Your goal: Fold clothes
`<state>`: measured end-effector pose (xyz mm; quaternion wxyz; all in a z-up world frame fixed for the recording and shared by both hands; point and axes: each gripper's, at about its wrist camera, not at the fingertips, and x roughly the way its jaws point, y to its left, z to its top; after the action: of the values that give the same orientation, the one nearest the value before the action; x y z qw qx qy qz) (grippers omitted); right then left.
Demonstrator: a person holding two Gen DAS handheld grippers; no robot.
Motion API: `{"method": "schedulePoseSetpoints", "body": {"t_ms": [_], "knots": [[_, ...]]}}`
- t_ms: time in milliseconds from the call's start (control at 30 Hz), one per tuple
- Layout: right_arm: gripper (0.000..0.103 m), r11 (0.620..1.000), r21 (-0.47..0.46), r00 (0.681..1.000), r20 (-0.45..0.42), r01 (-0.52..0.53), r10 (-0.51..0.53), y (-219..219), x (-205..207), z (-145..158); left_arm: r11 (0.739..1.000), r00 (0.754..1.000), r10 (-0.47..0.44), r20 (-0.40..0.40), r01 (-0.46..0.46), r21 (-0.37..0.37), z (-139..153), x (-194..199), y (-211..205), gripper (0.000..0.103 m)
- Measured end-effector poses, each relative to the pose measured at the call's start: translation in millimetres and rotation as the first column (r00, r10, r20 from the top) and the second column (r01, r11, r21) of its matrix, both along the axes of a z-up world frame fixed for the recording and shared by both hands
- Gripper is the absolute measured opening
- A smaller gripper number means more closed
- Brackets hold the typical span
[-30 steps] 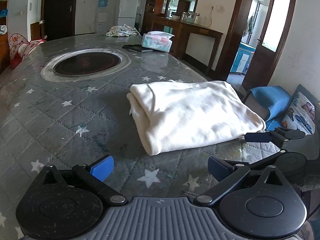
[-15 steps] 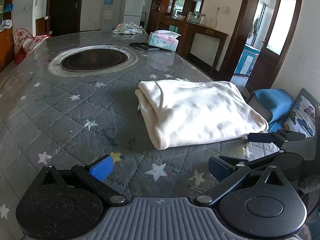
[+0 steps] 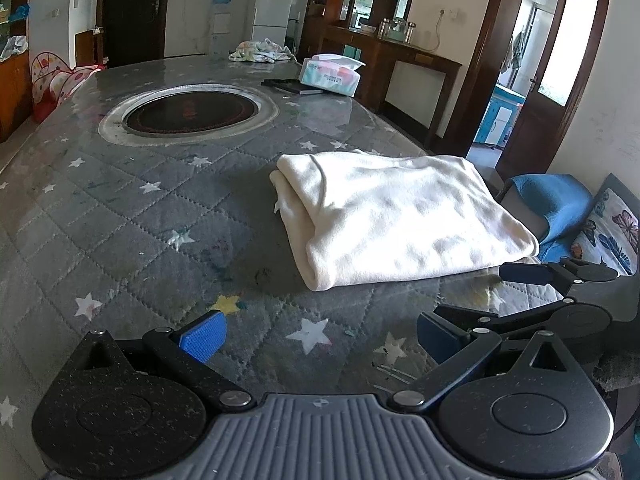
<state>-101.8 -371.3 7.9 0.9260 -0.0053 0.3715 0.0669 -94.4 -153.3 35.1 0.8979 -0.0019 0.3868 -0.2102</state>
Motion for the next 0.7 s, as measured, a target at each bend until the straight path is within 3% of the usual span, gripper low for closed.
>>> {"method": "schedulePoseSetpoints", "body": {"t_ms": [167, 700], "knots": [[0.103, 0.999, 0.029, 1.000, -0.002, 0.021, -0.021, -3, -4, 2, 1.000, 1.000, 0.006, -0.011, -0.006, 0.012, -2, 0, -3, 0.103], [0.103, 0.998, -0.023, 0.998, 0.029, 0.055, -0.055, 1, -18, 10, 1.000, 1.000, 0.018, -0.017, -0.018, 0.024, -4, -6, -7, 0.103]]}}
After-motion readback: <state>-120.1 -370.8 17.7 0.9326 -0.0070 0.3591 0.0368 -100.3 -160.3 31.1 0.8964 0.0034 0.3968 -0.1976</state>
